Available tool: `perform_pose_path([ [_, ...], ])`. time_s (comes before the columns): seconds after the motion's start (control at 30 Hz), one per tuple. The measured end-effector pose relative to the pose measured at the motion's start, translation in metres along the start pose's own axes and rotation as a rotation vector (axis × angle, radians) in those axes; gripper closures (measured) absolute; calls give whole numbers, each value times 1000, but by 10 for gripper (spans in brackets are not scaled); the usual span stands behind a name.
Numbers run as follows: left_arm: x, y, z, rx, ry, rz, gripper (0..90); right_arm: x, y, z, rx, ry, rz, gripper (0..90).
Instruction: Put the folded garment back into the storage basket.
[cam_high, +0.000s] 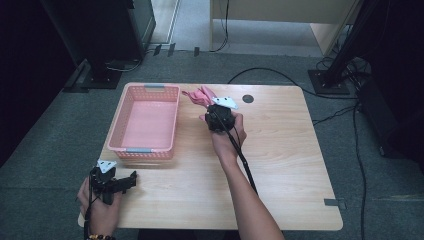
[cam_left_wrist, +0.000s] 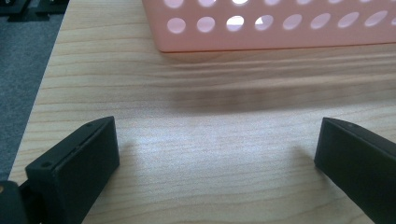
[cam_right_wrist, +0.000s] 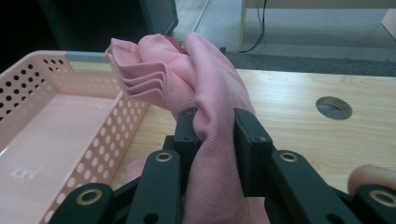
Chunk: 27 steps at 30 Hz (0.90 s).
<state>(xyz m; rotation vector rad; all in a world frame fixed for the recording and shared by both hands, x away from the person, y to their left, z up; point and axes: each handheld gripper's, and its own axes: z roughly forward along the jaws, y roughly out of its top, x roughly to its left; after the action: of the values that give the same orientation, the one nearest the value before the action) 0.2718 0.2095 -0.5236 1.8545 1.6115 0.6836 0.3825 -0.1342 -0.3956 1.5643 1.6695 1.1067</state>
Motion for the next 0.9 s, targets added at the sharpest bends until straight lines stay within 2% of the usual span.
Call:
perform_pose_path([
  [0.67,0,0,0,0,0,4,0,43,15,5,-18,43,-35,743],
  [0.9,0,0,0,0,0,2,0,50,17,6,-19,49,-36,741],
])
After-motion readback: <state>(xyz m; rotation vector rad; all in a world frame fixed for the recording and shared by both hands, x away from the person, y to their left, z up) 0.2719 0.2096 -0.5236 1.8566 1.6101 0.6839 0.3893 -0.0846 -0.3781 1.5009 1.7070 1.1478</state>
